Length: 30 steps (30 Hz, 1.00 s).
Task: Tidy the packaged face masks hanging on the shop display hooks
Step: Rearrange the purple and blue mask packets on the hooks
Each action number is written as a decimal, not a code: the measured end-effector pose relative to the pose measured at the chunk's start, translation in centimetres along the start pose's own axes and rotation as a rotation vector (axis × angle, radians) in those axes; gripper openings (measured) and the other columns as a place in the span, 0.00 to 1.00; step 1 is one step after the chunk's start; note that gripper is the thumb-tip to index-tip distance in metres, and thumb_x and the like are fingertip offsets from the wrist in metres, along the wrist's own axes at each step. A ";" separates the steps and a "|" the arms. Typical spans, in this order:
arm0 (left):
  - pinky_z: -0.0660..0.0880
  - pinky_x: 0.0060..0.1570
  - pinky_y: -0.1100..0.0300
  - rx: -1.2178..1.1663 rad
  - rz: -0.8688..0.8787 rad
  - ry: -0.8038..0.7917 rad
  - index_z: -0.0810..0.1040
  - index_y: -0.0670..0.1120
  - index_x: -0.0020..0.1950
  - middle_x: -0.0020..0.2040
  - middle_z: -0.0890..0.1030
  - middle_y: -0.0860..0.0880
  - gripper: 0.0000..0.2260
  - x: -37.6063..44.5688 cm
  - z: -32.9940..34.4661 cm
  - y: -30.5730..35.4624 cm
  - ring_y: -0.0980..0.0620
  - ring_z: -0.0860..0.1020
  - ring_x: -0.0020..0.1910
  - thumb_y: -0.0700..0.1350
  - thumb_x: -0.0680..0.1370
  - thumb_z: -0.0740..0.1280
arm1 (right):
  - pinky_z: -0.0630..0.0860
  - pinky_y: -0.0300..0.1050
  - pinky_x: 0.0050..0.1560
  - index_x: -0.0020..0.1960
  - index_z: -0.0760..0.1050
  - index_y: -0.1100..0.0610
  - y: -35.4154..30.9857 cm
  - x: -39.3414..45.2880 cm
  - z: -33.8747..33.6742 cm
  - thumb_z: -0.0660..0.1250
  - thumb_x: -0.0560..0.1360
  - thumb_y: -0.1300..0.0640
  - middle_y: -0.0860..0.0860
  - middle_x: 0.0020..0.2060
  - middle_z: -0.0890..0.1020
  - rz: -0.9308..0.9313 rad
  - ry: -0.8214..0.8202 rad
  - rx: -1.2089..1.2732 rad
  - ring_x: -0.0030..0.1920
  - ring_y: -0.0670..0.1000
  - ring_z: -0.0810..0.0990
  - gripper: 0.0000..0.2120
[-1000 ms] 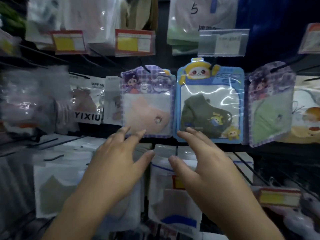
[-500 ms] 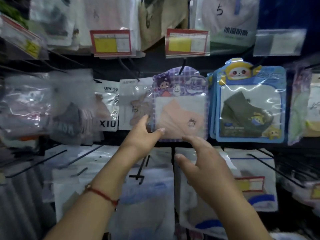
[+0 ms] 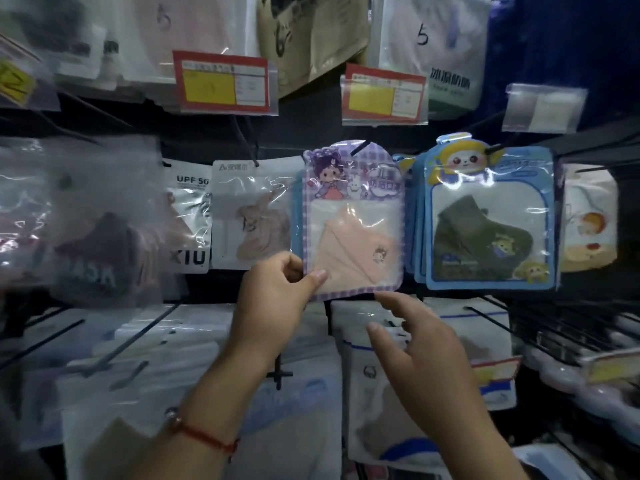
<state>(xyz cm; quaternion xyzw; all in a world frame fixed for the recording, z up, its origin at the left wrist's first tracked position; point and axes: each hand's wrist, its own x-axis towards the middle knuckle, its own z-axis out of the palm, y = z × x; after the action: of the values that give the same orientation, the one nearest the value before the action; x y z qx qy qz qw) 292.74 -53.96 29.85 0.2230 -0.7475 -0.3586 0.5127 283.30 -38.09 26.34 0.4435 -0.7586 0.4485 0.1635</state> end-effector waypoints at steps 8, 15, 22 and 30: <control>0.82 0.41 0.50 -0.095 -0.068 -0.040 0.76 0.46 0.38 0.34 0.80 0.49 0.11 0.1 -1.9 1.0 0.49 0.79 0.36 0.47 0.75 0.74 | 0.76 0.47 0.61 0.59 0.75 0.41 0.2 0.2 0.2 0.68 0.76 0.51 0.35 0.55 0.77 0.005 0.153 0.219 0.57 0.37 0.75 0.13; 0.81 0.36 0.57 -0.534 -0.204 -0.318 0.76 0.39 0.47 0.43 0.84 0.41 0.08 -1.8 -4.7 2.9 0.46 0.84 0.41 0.42 0.74 0.72 | 0.78 0.50 0.57 0.65 0.71 0.43 -1.0 1.0 -1.4 0.70 0.75 0.46 0.44 0.57 0.79 0.144 0.249 0.677 0.56 0.44 0.80 0.19; 0.81 0.34 0.57 -0.586 -0.117 -0.476 0.79 0.48 0.35 0.40 0.84 0.43 0.10 -3.0 -6.3 4.3 0.48 0.83 0.37 0.47 0.60 0.78 | 0.81 0.42 0.36 0.57 0.77 0.58 -3.4 1.6 -5.8 0.70 0.71 0.55 0.56 0.46 0.86 0.195 0.037 1.091 0.42 0.53 0.85 0.16; 0.82 0.39 0.58 -0.730 -0.049 -0.720 0.84 0.48 0.56 0.49 0.86 0.44 0.19 -3.5 -5.3 6.9 0.46 0.86 0.46 0.45 0.65 0.76 | 0.80 0.41 0.32 0.56 0.77 0.55 -5.2 0.0 -11.0 0.68 0.71 0.61 0.56 0.43 0.86 0.037 -0.033 1.065 0.38 0.53 0.85 0.14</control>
<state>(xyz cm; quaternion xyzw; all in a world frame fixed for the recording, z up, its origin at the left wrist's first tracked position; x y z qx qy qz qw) 299.21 -48.71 34.19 -0.0908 -0.6972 -0.6623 0.2587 285.89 -30.10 35.11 0.4588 -0.4359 0.7672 -0.1044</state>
